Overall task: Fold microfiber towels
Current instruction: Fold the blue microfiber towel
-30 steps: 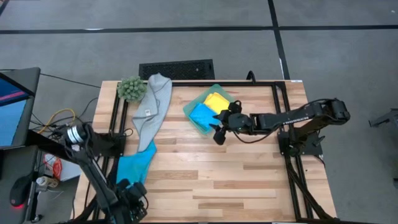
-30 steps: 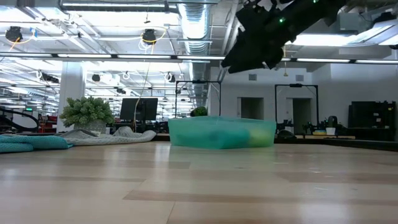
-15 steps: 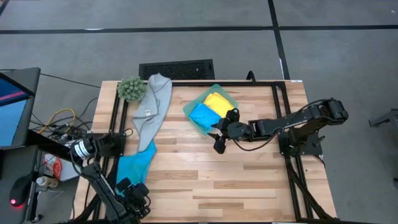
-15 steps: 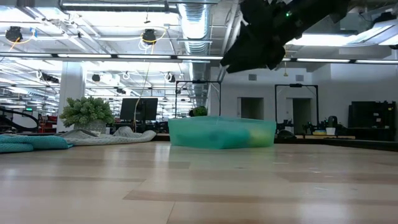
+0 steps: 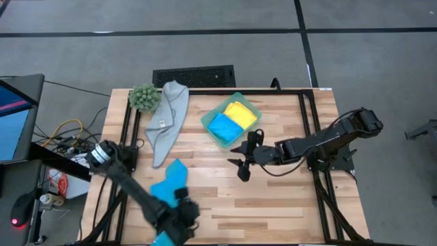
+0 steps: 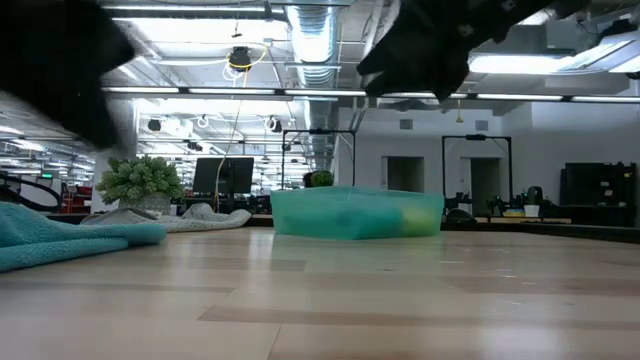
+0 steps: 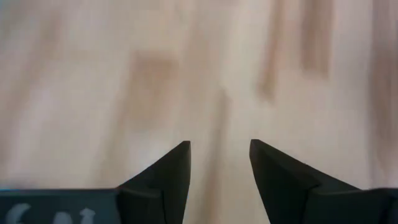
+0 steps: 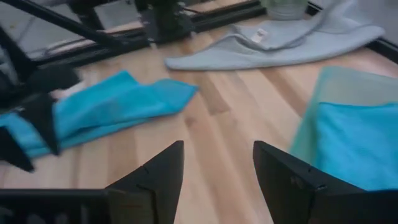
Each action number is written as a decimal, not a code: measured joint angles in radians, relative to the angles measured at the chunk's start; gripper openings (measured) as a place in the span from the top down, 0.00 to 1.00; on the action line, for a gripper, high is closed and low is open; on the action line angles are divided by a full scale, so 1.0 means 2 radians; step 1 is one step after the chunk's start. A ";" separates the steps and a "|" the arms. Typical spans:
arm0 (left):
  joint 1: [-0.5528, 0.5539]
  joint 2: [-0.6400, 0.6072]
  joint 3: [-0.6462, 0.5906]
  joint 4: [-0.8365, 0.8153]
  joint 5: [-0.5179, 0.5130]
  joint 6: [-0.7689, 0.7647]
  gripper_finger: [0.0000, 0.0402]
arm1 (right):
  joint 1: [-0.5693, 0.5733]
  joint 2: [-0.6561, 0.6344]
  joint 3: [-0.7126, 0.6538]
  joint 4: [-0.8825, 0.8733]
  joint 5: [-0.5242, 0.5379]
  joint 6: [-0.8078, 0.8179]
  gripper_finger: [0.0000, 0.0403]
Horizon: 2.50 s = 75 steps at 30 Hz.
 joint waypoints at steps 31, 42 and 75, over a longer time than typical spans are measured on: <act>-0.117 -0.086 -0.174 -0.107 0.097 -0.474 0.67 | 0.063 0.262 0.102 0.276 -0.094 -0.045 0.47; -0.062 -0.092 -0.146 -0.088 0.101 -0.323 0.99 | 0.066 0.257 0.102 0.272 -0.094 -0.044 0.47; -0.089 -0.103 0.215 -0.472 0.153 -0.234 1.00 | 0.021 0.377 0.251 0.283 -0.200 -0.158 0.47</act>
